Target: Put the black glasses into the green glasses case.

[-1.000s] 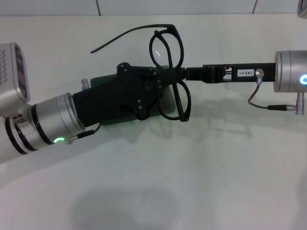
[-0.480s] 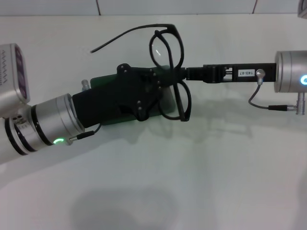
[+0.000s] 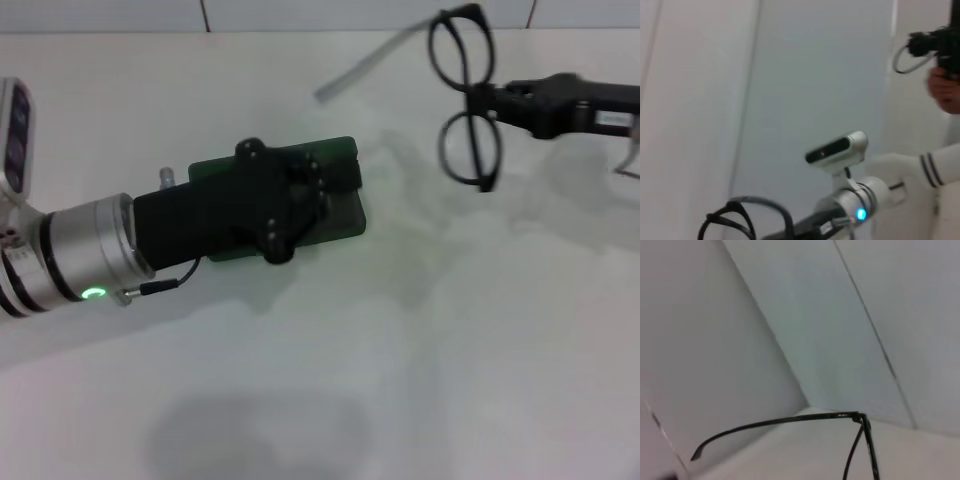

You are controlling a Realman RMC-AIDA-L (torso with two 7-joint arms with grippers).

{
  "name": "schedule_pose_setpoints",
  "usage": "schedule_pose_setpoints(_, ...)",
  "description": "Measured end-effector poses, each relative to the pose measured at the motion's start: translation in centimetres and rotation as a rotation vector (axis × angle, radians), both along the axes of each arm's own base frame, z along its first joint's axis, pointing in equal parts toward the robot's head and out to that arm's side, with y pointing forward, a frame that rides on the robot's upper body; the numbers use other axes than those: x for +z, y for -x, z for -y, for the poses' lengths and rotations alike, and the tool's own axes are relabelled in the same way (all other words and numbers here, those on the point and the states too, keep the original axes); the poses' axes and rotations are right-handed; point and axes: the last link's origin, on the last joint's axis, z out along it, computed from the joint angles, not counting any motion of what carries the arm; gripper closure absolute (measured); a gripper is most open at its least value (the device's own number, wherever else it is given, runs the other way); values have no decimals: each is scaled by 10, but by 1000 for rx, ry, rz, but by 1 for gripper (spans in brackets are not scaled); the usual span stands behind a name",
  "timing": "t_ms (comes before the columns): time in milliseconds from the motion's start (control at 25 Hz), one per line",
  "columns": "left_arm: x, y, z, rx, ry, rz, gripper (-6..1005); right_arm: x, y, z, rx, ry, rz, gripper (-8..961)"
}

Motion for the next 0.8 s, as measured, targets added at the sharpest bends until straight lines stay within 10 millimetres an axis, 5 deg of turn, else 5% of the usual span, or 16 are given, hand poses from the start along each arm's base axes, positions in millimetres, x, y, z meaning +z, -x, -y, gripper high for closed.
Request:
schedule_pose_setpoints(240,0,-3,4,-62,107,-43,956,17,-13,0,248,-138,217,873)
schedule_pose_setpoints(520,-7,-5,6,-65,164,-79,954,-3,24,-7,572,-135,513,872)
schedule_pose_setpoints(800,-13,-2,6,-40,177,-99,951,-19,56,-7,738,-136,552,871)
